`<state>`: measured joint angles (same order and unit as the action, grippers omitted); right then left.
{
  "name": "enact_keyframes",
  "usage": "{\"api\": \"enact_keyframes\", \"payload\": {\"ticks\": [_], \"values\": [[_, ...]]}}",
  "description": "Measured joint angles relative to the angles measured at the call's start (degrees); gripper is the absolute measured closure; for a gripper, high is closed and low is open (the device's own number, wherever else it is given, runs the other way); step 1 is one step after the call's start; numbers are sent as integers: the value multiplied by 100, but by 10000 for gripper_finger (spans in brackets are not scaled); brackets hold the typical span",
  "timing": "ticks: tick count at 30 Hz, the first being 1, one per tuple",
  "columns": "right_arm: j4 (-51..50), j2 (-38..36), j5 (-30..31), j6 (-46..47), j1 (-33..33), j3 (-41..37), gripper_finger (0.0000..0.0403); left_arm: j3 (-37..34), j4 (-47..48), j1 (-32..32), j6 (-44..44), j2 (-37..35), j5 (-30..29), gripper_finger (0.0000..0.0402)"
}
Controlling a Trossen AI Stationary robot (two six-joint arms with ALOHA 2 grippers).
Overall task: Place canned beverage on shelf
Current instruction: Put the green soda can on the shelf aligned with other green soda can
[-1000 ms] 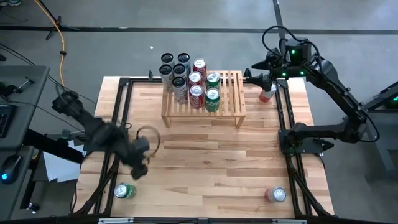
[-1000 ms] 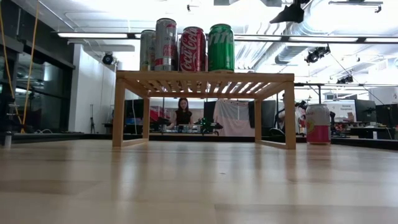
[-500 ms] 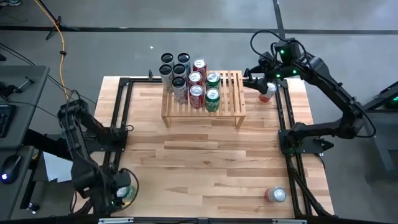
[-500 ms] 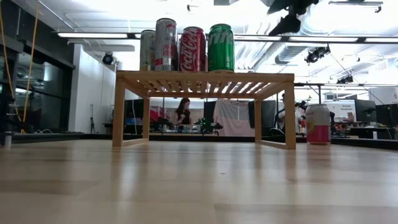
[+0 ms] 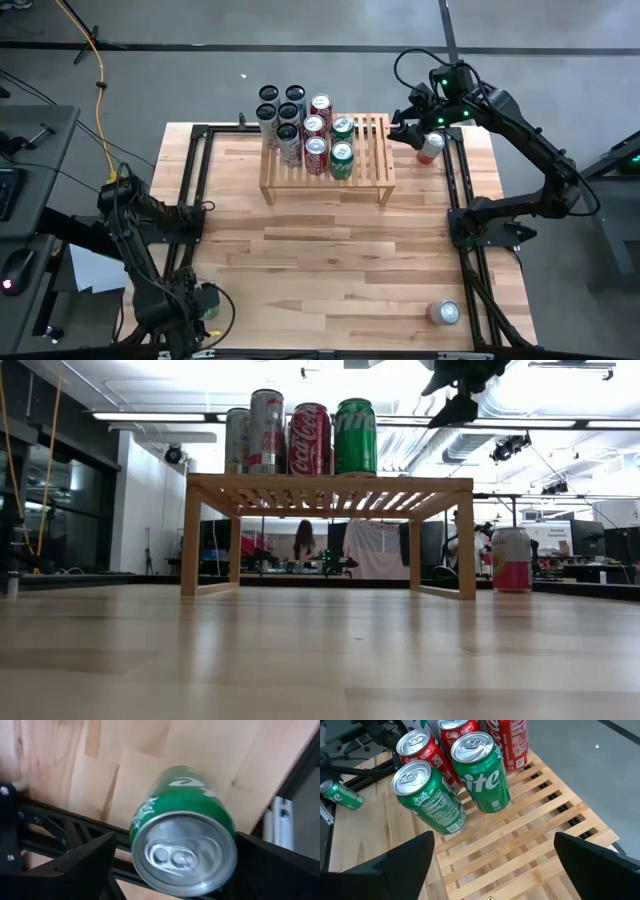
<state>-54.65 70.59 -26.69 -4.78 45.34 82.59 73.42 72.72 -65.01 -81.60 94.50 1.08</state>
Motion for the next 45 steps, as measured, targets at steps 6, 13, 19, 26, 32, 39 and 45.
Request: {"api": "enact_keyframes", "payload": {"ticks": [6, 13, 19, 26, 32, 39, 45], "values": [[0, 0, -3, 153, 0, 0, 6, -355, -368, 4, -214, 16, 11, 14], [0, 0, -3, 192, 0, 0, 6, -407, -505, 15, -118, 12, 63, 71], [144, -10, -73, 181, 0, 0, 6, -416, -320, 184, -67, -358, 149, 120], [864, -45, -1215, 715, -29, 0, 6, -90, 191, 1107, 747, -1764, -551, 120], [1633, -50, -1753, 1536, -715, 0, 6, 913, 224, 2755, 2432, -2739, -1278, 120], [2826, -50, -890, 2046, -2294, 0, 6, 2491, 269, 4943, 5713, -2195, -1262, 120], [3058, -9, 643, 1540, -3246, 0, 6, 3524, 246, 6043, 7762, -1345, -967, 120]]}}
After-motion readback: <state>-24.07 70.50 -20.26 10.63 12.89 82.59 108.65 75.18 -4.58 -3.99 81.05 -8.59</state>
